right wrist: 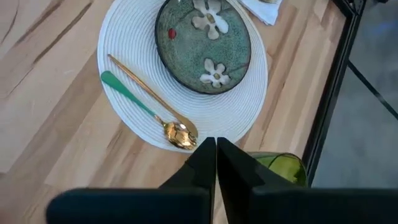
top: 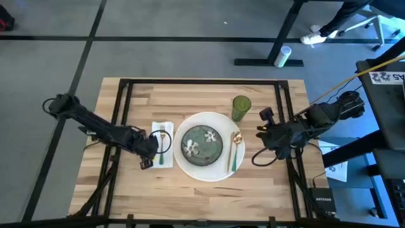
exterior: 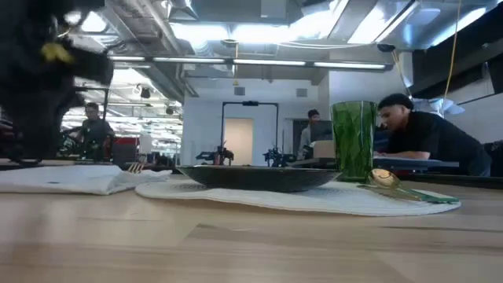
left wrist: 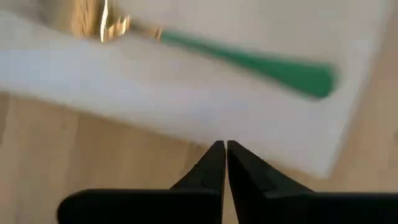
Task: Set table place
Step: Return to Home Position
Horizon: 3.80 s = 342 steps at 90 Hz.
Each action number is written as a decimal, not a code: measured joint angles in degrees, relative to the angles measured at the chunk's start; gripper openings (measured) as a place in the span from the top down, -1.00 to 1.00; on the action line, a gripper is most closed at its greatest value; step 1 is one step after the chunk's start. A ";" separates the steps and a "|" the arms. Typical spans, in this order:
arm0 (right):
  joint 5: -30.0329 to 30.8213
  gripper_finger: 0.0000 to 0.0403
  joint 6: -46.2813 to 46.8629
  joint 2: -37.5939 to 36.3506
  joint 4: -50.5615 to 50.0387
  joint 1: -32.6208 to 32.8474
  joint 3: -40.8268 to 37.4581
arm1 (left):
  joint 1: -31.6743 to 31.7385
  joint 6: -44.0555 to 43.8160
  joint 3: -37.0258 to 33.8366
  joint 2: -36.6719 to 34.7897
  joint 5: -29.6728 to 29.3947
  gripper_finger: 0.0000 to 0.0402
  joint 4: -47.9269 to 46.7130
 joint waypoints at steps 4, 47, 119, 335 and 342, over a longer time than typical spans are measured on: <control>0.08 1.00 -0.40 -0.22 -0.62 0.50 0.00 | -0.44 1.28 0.50 -1.48 -0.55 1.00 1.25; 7.66 1.00 4.49 -13.76 11.31 15.49 -13.43 | -5.93 10.77 -0.52 -16.89 -9.16 1.00 8.74; 7.56 1.00 -16.93 -32.98 53.60 16.34 -43.35 | -8.18 23.86 -15.69 -38.88 -9.07 1.00 27.34; -8.42 1.00 -22.87 -66.35 77.37 -6.21 -77.37 | 33.43 39.39 -37.21 -61.96 6.84 1.00 44.85; -12.40 1.00 -22.41 -66.35 77.42 -11.59 -77.37 | 34.34 39.41 -37.21 -61.96 7.57 1.00 44.74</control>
